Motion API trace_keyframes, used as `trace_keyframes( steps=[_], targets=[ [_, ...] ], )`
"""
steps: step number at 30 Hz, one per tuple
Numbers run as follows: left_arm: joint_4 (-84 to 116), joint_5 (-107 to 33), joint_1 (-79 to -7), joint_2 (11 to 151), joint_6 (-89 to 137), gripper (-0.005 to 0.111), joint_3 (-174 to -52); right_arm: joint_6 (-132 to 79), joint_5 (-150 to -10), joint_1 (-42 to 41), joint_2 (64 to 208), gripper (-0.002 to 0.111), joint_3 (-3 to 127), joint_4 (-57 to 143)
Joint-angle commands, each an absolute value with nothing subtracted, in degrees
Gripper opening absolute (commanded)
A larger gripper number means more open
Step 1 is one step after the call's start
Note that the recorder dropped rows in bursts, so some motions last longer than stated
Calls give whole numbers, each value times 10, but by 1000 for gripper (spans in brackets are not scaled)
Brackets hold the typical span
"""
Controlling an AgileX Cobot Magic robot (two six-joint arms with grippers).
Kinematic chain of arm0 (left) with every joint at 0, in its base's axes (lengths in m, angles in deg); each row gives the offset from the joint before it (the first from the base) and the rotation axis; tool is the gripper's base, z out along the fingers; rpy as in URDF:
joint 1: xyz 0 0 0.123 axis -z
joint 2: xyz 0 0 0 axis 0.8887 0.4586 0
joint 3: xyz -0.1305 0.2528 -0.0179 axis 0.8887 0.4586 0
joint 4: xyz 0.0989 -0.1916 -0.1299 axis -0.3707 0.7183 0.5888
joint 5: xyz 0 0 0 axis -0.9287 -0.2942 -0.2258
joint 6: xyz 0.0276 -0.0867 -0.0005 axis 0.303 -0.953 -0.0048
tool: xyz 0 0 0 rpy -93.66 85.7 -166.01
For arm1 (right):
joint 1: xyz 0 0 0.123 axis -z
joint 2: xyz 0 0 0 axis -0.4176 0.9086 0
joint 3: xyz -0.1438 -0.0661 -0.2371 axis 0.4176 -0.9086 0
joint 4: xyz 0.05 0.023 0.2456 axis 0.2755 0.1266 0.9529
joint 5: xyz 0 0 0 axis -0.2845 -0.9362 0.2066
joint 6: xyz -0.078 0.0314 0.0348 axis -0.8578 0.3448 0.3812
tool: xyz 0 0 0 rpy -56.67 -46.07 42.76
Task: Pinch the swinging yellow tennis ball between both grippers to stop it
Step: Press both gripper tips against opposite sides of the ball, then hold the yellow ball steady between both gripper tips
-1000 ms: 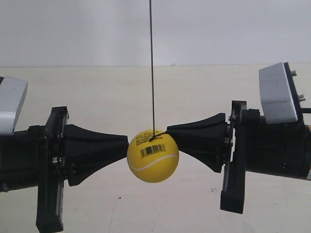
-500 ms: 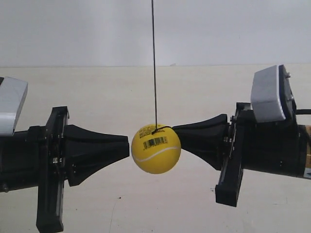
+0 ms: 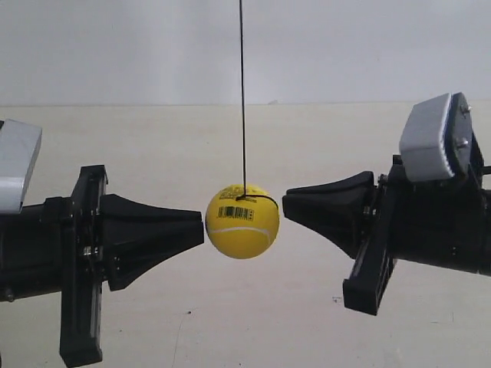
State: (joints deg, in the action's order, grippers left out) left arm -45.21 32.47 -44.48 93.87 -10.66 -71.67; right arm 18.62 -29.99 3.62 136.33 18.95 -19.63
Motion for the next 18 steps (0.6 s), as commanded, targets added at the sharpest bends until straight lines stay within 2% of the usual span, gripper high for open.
trace_keyframes(
  steps=[1,18],
  targets=[
    [-440,331,-441,935,-100,5,-718,207,-232,36,1356,0,191,-237],
    [-446,331,-441,935,-100,5,-718,218,-224,36,1356,0,191,-247]
  ],
)
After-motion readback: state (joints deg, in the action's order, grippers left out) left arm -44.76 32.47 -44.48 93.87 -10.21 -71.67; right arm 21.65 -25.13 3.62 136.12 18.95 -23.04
